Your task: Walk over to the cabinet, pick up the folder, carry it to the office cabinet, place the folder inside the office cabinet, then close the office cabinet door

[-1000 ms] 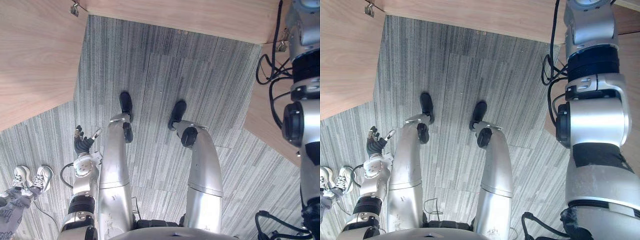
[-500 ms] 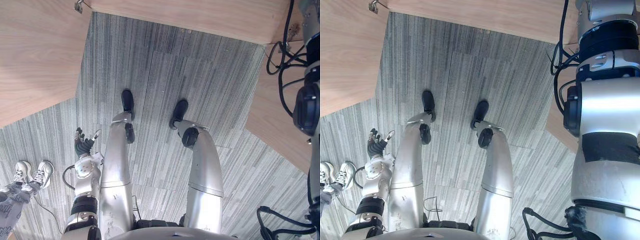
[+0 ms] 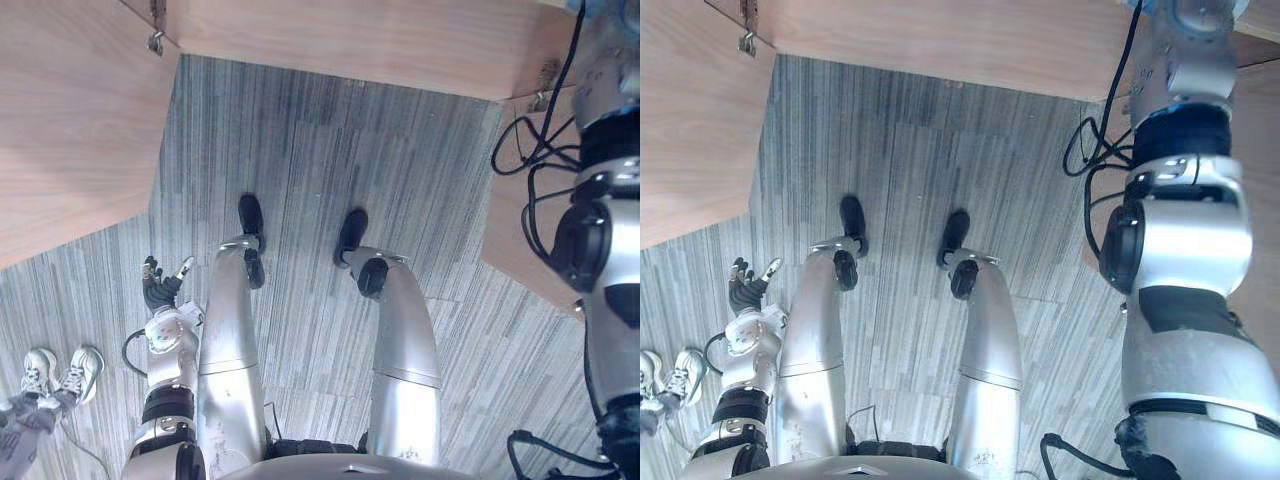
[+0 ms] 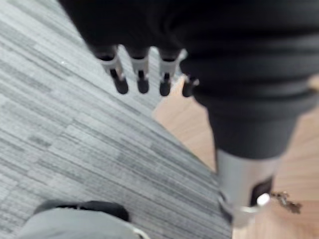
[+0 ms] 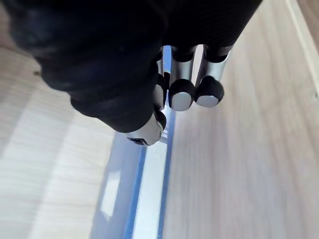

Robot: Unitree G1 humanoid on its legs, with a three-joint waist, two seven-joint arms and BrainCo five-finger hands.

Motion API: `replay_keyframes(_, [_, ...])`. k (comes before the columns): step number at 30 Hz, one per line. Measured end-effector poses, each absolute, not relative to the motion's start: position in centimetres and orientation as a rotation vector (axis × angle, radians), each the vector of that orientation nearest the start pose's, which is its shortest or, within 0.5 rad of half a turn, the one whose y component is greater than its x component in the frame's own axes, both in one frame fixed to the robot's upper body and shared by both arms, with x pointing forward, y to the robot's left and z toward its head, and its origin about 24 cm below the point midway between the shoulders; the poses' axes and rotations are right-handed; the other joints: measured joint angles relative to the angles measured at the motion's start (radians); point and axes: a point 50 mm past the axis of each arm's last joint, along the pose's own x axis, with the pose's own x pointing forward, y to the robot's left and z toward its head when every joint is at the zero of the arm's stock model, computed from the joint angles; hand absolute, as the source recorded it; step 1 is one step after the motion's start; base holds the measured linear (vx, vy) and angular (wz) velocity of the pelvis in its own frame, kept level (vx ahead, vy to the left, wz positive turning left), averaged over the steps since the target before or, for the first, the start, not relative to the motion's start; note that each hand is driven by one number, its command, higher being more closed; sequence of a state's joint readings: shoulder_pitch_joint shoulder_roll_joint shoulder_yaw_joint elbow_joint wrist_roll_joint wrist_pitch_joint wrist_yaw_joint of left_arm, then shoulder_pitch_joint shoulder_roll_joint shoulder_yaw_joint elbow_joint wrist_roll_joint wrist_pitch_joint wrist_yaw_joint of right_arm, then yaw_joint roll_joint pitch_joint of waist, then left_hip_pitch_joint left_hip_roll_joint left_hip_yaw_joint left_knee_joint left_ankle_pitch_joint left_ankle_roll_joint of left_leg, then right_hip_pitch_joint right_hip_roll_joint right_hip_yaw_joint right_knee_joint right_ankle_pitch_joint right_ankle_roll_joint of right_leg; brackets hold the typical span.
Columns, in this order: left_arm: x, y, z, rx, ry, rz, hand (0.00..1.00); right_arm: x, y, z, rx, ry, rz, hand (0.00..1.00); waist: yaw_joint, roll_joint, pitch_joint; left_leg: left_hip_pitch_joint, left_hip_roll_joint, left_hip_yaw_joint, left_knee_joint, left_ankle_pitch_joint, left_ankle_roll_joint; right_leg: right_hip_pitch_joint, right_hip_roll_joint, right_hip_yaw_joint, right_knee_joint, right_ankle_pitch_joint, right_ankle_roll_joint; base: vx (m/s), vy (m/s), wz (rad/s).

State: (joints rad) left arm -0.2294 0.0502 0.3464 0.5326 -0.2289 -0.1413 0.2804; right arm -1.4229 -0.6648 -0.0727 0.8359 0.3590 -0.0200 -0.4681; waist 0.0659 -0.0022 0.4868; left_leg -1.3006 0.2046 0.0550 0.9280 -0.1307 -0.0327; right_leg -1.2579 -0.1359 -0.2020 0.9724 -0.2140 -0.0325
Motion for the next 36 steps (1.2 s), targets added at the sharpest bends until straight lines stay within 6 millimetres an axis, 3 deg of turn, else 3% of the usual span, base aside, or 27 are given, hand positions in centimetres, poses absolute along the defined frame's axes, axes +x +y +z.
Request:
replay_keyframes(5, [27.4,23.8,-0.6,-0.246,0.161,0.603,0.0,33.7,-24.5,37.2,0.176,-0.88,-0.509,1.0,-0.015,-0.001,-0.002,0.051,0.016,0.014,0.036,-0.029,0.005,0.046,0.011,0.018,0.015,-0.006,0.006,-0.05,0.029,-0.13])
replay_keyframes(8, [27.9,22.6,-0.6,-0.226,0.183,0.549,0.0,31.5,-22.5,33.0,0.205,-0.939,-0.433,1.0,-0.023,-0.003,-0.01,0.111,0.022,0.024,0.045,-0.051,0.005,0.102,0.017,0.031,0.014,-0.015,0.008,-0.05,0.009,-0.09])
replay_keyframes(11, [28.0,21.8,-0.9,-0.171,0.214,0.51,0.0,29.1,-21.3,26.5,0.159,-0.882,-0.435,1.0,-0.039,-0.005,-0.042,0.197,0.024,0.026,0.045,-0.076,0.003,0.188,0.02,0.032,0.006,-0.032,0.015,-0.01,0.0,0.0])
replay_keyframes(15, [27.6,21.1,-1.5,-0.137,0.244,0.483,0.0,27.2,-19.9,22.0,0.068,-0.799,-0.37,1.0,-0.047,-0.006,-0.096,0.289,0.033,0.046,0.025,-0.109,0.002,0.277,0.023,0.031,-0.034,-0.041,0.011,0.01,0.017,-0.12])
replay_keyframes(17, [26.5,20.7,-2.8,-0.108,0.291,0.455,0.0,25.7,-17.6,19.2,-0.002,-0.737,-0.231,1.0,-0.059,-0.009,-0.123,0.401,0.039,0.066,-0.012,-0.128,0.003,0.387,0.022,0.024,-0.092,-0.04,0.018,0.06,0.041,-0.2])
replay_keyframes(22, [23.0,19.6,-6.8,-0.063,0.467,0.411,0.0,23.4,-14.5,13.0,-0.116,-0.519,-0.04,1.0,-0.064,-0.021,-0.194,0.595,0.046,0.115,-0.107,-0.133,0.006,0.576,0.024,0.015,-0.216,-0.02,0.046,0.13,0.055,-0.14])
replay_keyframes(24, [20.4,18.6,-9.2,-0.04,0.588,0.367,0.0,22.5,-13.3,7.0,-0.253,-0.274,0.023,1.0,-0.065,-0.034,-0.238,0.739,0.046,0.152,-0.196,-0.132,0.004,0.713,0.037,0.02,-0.327,0.016,0.055,0.22,0.098,-0.21])
replay_keyframes(25, [20.0,18.4,-9.6,-0.024,0.608,0.353,0.0,22.4,-13.1,6.1,-0.268,-0.233,0.029,1.0,-0.065,-0.036,-0.248,0.759,0.045,0.159,-0.211,-0.131,0.003,0.731,0.038,0.022,-0.345,0.021,0.057,0.13,0.061,-0.16])
replay_keyframes(26, [19.2,18.1,-10.2,-0.005,0.643,0.336,0.0,21.9,-13.0,3.8,-0.29,-0.136,0.044,1.0,-0.068,-0.04,-0.268,0.8,0.037,0.171,-0.25,-0.125,0.001,0.766,0.039,0.027,-0.385,0.032,0.061,0.12,0.054,-0.07])
replay_keyframes(27, [18.7,17.8,-10.8,0.011,0.676,0.313,0.0,21.6,-13.0,1.8,-0.316,-0.045,0.051,0.0,-0.071,-0.04,-0.284,0.838,0.027,0.179,-0.294,-0.112,0.001,0.803,0.039,0.027,-0.433,0.049,0.066,0.12,0.04,-0.06])
replay_keyframes(31, [17.4,17.4,-12.1,0.044,0.754,0.273,0.0,20.1,-13.4,-4.8,-0.393,0.265,0.072,0.0,-0.083,-0.035,-0.319,0.945,-0.003,0.196,-0.448,-0.056,-0.007,0.925,0.057,0.03,-0.636,0.135,0.077,0.1,0.023,-0.05])
replay_keyframes(36, [16.4,18.3,-12.8,0.104,0.804,0.26,0.0,18.0,-15.6,-9.8,-0.394,0.556,-0.003,0.0,-0.097,-0.033,-0.341,1.074,-0.055,0.233,-0.635,0.025,-0.006,1.08,0.061,0.041,-0.894,0.265,0.09,0.1,0.019,-0.07])
